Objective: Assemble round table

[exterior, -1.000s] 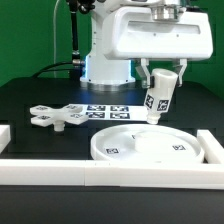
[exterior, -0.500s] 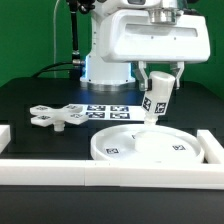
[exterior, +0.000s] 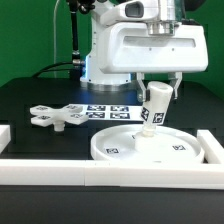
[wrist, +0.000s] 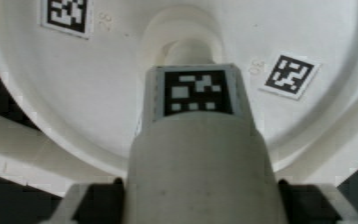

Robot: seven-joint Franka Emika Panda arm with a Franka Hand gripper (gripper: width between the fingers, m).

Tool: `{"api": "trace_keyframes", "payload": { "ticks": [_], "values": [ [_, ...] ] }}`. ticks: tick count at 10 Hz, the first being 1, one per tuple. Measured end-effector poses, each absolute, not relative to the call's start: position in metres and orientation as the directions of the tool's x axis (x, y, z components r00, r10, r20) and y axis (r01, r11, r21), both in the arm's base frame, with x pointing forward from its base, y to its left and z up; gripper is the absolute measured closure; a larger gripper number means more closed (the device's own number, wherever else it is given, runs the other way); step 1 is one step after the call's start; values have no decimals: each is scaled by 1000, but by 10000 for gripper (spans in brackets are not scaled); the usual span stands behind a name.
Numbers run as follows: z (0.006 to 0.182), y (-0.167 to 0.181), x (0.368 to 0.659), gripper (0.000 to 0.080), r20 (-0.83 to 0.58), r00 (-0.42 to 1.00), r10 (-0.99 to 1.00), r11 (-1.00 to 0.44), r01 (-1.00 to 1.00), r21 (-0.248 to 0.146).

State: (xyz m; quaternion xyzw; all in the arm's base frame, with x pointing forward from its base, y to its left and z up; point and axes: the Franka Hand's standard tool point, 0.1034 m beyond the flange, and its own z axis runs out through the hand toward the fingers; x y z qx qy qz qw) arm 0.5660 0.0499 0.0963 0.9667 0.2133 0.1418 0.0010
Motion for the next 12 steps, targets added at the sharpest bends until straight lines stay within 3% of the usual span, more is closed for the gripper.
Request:
{"api": "trace_keyframes", "payload": {
  "ticks": [7,12],
  "values": [
    [82,42,560,390,260,874,410,-911,409,60],
    [81,25,554,390,339,839,426,-904,412,116]
  ]
}}
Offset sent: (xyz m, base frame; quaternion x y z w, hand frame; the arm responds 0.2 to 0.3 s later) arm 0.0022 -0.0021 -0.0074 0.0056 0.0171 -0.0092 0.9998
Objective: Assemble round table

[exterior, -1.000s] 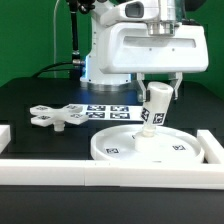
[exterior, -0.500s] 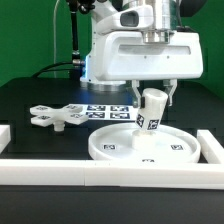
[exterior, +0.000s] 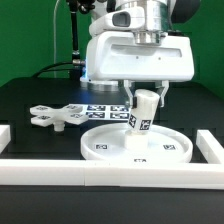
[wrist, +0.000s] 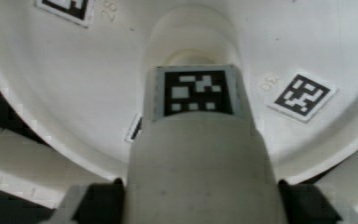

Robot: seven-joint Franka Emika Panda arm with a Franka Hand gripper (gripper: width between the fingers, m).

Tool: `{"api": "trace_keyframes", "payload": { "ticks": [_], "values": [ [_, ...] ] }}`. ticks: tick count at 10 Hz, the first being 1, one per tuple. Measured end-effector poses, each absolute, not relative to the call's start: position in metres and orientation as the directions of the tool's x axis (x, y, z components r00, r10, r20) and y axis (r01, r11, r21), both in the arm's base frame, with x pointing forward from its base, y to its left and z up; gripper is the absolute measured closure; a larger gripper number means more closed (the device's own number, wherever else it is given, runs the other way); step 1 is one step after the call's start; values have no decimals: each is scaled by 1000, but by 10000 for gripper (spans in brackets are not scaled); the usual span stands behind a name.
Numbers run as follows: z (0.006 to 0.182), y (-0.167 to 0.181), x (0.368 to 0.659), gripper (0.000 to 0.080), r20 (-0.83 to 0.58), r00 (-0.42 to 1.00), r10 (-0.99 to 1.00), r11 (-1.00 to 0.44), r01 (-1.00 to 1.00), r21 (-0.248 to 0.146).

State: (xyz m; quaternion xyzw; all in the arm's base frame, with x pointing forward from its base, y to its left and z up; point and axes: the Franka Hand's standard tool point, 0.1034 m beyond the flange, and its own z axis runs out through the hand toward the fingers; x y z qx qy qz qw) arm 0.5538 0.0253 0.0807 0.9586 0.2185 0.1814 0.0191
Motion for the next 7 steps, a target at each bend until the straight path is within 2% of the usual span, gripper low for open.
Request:
{"api": "trace_keyframes", "payload": {
  "ticks": [4,5,6,7],
  "values": [
    [81,25,554,390,352,833,426,-904,411,122],
    [82,28,555,219,353,837,418,-907,404,116],
    [87,37,557,171,358,834,420,-906,407,115],
    [90,39,557,171,360,829,428,-903,414,119]
  ]
}}
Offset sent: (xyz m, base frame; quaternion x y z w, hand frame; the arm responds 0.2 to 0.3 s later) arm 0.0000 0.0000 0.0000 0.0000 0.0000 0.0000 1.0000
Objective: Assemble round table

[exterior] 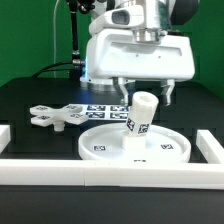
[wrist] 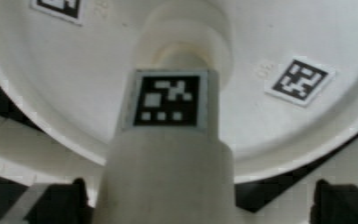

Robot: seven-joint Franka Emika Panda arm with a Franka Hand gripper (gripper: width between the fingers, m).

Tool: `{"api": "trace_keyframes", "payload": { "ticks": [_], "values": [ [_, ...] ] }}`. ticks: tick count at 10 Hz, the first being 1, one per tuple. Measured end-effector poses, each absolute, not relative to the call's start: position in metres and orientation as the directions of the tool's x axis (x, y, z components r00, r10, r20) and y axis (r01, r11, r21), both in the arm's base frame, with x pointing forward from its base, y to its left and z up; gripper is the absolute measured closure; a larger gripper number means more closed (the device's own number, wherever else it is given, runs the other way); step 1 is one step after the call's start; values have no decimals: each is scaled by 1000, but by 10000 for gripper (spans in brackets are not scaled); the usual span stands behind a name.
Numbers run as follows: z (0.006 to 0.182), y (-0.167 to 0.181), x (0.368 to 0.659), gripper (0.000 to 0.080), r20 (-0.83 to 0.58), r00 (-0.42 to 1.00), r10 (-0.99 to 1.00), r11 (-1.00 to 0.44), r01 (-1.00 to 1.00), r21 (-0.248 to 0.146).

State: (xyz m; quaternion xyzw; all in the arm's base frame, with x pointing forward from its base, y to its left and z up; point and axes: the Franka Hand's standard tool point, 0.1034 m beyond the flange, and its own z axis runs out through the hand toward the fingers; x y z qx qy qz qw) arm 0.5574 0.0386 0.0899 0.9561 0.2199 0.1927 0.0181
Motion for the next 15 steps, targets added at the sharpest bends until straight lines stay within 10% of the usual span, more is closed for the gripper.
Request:
{"api": "trace_keyframes", "payload": {
  "ticks": [15],
  "values": [
    [104,4,563,150,337,839,427,-904,404,137]
  ]
}}
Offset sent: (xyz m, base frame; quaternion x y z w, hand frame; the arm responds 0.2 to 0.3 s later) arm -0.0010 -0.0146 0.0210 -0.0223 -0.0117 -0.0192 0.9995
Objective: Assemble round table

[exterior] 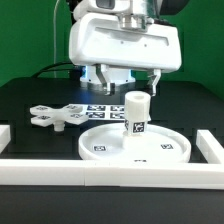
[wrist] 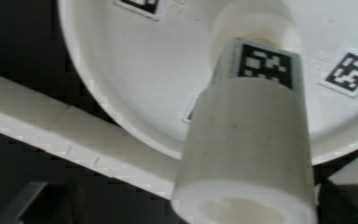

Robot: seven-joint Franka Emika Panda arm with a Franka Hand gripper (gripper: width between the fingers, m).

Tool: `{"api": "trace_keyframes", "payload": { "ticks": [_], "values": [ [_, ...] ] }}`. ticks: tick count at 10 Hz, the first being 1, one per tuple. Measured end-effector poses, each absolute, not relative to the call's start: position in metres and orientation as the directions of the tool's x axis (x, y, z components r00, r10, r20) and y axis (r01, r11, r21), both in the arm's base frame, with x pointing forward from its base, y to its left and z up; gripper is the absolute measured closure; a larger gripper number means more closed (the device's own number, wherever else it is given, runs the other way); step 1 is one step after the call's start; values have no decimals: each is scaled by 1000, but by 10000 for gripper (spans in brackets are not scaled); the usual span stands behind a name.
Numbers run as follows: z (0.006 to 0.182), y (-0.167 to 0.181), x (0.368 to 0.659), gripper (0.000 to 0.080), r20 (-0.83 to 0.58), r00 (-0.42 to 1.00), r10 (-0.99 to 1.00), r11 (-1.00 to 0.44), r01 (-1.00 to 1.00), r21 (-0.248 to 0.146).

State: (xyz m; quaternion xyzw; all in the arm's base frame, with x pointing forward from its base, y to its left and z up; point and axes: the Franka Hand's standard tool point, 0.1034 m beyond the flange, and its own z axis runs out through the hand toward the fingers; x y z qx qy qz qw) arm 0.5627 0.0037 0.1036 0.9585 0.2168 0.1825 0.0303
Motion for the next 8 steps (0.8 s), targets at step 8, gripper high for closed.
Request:
{"api": "trace_keyframes", "payload": {
  "ticks": [8],
  "values": [
    [95,23,575,150,-125,882,455,-891,452,-54]
  ]
}}
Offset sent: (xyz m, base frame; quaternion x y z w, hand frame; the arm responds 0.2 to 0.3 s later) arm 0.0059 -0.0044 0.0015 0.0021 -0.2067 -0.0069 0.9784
